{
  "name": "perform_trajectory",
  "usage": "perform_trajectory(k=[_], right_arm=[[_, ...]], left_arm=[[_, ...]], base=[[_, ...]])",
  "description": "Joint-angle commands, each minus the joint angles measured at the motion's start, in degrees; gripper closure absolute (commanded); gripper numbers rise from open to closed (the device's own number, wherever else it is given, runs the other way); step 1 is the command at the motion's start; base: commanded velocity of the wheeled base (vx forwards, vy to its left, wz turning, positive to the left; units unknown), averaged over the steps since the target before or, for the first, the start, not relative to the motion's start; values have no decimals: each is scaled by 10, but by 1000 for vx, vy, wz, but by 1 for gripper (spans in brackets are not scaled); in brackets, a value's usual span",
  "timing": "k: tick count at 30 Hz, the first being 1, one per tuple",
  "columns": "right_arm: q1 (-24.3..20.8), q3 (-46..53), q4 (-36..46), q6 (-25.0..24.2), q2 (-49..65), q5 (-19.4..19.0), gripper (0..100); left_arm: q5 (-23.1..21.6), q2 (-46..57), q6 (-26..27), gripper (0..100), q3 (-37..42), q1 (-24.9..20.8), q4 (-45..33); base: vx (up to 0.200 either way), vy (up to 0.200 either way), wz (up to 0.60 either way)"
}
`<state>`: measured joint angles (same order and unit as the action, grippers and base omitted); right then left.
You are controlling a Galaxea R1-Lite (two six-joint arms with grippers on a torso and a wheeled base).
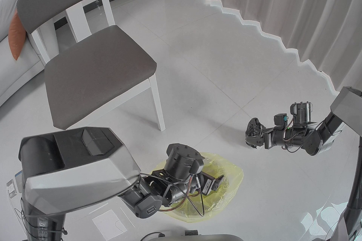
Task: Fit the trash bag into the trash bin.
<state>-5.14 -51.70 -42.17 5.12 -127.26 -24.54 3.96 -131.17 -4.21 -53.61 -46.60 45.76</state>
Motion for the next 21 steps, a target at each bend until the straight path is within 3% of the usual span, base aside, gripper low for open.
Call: perform_trajectory(k=[1, 6, 12, 21], right_arm=[[-34, -33, 8, 4, -61, 13, 0], [-51, -45, 9, 4, -82, 12, 0], [-58, -31, 28, 10, -93, 12, 0], [-58, 37, 11, 31, -73, 12, 0]], left_arm=[[3, 28, 17, 0, 25, 34, 20], [10, 40, 25, 0, 55, 44, 27], [12, 51, 80, 0, 70, 95, 41], [14, 22, 82, 0, 81, 98, 87]], base=[[0, 0, 0], [0, 0, 0], [0, 0, 0], [0, 0, 0]])
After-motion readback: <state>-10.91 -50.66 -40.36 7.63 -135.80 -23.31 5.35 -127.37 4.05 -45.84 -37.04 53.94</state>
